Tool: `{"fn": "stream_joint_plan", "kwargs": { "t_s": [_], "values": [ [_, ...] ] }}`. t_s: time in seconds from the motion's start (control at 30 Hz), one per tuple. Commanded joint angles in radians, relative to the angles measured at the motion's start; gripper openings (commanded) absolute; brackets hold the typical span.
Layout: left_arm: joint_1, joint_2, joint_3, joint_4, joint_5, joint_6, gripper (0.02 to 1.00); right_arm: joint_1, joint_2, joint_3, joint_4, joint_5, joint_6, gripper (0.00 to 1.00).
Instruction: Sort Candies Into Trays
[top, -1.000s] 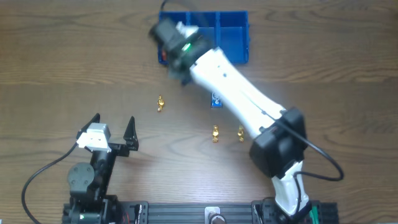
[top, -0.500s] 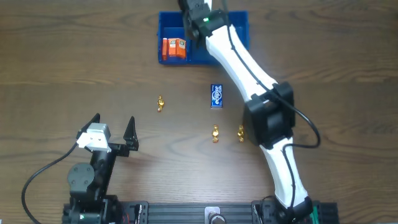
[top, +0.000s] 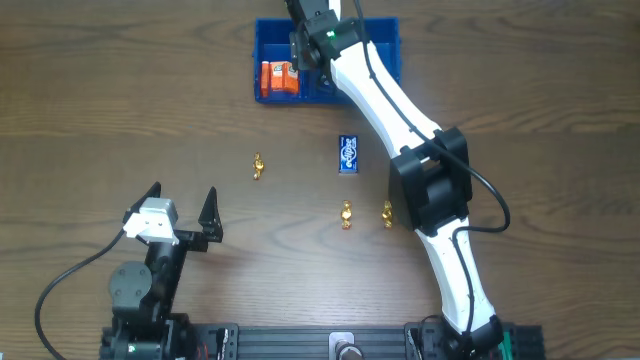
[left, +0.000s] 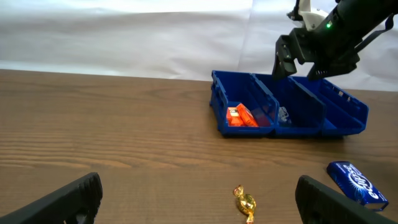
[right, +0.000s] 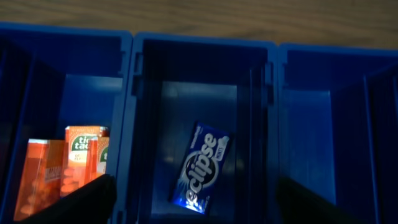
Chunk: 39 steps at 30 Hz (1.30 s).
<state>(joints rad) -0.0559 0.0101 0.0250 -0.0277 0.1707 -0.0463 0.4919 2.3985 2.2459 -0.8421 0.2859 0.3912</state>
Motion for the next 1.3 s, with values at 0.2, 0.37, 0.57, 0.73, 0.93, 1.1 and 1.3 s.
{"fn": "stream_joint_plan", "kwargs": {
  "t_s": [0.2, 0.37, 0.57, 0.73, 0.93, 1.1, 1.3],
  "values": [
    [0.003, -0.006, -0.020, -0.032, 0.013, 0.017, 0.998, -0.009, -0.243, -0.140, -0.161, -0.047, 0.005, 0.972],
    [0.003, -0.006, -0.020, -0.032, 0.013, 0.017, 0.998, -0.008, -0.432, -0.529, -0.132, -0.164, 0.107, 0.985],
    [0.003, -0.006, -0.020, -0.032, 0.013, 0.017, 0.996, 0.045, -0.432, -0.770, -0.081, -0.217, 0.183, 0.985],
    [0.003, -0.006, -0.020, -0.032, 0.013, 0.017, 0.998, 0.058, -0.365, -0.800, -0.031, -0.217, 0.185, 0.985],
    [0.003, -0.006, -0.020, -0.032, 0.013, 0.017, 0.998, 0.029, -0.309, -0.800, 0.016, -0.217, 0.185, 0.923],
    [0.003, -0.006, -0.020, -0.032, 0.013, 0.017, 0.998, 0.027, -0.299, -0.801, 0.022, -0.198, 0.185, 0.768],
    [0.003, -0.006, -0.020, -0.032, 0.013, 0.017, 0.998, 0.027, -0.296, -0.800, 0.032, -0.198, 0.185, 0.261]
  ]
}}
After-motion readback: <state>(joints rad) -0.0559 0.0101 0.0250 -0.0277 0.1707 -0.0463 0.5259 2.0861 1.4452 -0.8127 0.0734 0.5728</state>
